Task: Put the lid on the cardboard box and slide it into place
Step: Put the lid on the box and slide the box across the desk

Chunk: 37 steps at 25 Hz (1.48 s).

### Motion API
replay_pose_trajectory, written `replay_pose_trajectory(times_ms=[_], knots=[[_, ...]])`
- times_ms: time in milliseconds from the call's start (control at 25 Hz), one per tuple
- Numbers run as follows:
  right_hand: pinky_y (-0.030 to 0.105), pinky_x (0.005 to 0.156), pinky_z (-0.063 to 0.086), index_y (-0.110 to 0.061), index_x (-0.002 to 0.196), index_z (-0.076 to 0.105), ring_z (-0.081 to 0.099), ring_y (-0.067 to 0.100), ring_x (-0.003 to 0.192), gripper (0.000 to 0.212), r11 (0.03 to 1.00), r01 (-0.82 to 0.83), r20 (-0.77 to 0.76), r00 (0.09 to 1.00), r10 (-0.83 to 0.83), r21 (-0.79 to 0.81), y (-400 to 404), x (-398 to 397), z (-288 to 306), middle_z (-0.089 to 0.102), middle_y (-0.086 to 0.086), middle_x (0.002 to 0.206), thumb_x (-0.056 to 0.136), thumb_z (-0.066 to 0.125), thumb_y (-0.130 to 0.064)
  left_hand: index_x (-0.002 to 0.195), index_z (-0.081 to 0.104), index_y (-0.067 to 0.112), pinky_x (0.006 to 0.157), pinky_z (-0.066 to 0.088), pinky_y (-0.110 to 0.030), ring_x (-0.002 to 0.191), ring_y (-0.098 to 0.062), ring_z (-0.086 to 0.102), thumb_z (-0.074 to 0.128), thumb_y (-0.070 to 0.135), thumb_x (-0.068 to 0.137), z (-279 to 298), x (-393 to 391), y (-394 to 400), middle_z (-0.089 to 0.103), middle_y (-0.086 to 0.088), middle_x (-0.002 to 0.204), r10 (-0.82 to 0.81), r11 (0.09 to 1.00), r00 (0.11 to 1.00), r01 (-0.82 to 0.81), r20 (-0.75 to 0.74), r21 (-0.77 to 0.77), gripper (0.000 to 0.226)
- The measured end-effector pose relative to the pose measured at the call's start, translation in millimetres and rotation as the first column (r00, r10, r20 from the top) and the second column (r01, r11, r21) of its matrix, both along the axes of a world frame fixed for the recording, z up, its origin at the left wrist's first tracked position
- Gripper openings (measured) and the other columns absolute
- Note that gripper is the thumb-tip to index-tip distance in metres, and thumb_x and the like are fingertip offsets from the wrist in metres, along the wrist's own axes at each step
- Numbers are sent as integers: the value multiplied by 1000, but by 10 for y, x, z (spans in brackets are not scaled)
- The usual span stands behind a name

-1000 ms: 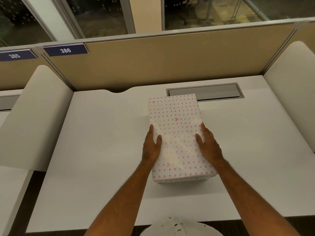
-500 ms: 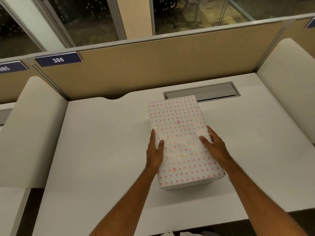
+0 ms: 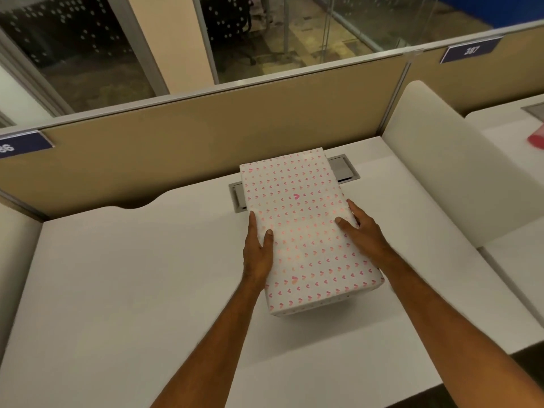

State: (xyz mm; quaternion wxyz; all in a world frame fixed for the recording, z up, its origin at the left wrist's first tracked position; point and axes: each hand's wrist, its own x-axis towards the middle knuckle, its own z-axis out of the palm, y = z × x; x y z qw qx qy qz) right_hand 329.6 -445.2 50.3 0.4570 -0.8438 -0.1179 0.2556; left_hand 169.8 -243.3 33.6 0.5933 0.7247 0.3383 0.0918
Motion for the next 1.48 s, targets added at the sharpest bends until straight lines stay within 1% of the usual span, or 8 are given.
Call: replay_pose_trajectory(times_ms=[240,520,680,840,960,1120,1240,1480], knots=[[57,111,45,-33,158,29,54,30,135,78,1000,-7,3,1000,7,-23,-452,1235,138,48,-1,156,91,58,-60,161,5,38,114,44,-49,143,-25,48,47,44,104,124,1211,-496,32,4,166,37,999,999,-37,11,-37,71],[57,110,46,-39,157,29,56,28,133,82,1000,-7,-14,1000,7,-24,-788,2431,55,50,-3,154,86,59,-67,161,6,39,110,47,-45,140,-23,50,46,43,105,42,2344,-875,37,3,163,69,995,997,-68,17,-79,69],[51,112,44,-34,158,27,52,31,136,74,999,10,-22,1000,-11,-37,-821,2883,-26,46,1,157,94,58,-56,161,5,38,109,47,-43,137,-20,51,46,41,105,-14,2791,-960,37,4,163,79,994,997,-77,22,-75,69],[49,109,44,-33,158,28,52,33,136,71,999,23,-33,999,-24,-43,-816,3164,-133,46,2,158,96,57,-52,162,7,36,101,46,-35,123,-7,49,47,40,106,-110,3106,-959,39,5,161,77,994,997,-76,13,-77,69],[49,107,45,-33,157,29,54,32,133,70,999,26,-58,998,-28,-36,-829,3281,-249,48,2,155,96,57,-51,161,7,36,100,46,-34,124,-6,47,47,39,106,-218,3237,-957,38,5,162,73,995,997,-73,-1,-64,69],[53,108,48,-34,158,29,57,31,131,73,999,15,-58,998,-17,-32,-876,3349,-409,50,1,154,94,58,-55,161,6,36,109,47,-41,136,-15,50,47,39,106,-355,3277,-983,36,4,163,68,997,998,-68,-15,-27,69],[49,107,45,-34,158,27,55,31,133,73,999,17,-41,999,-19,-37,-879,3342,-464,48,0,156,95,56,-55,161,6,36,114,45,-47,142,-22,48,46,40,106,-408,3291,-981,36,3,164,76,997,997,-76,-30,14,68],[50,115,35,-28,161,18,42,35,145,75,989,-39,61,997,49,-144,-852,3294,-407,34,6,165,98,51,-53,161,6,36,116,43,-48,145,-22,44,46,44,105,-384,3250,-951,33,2,165,34,998,998,-31,-47,57,70]])
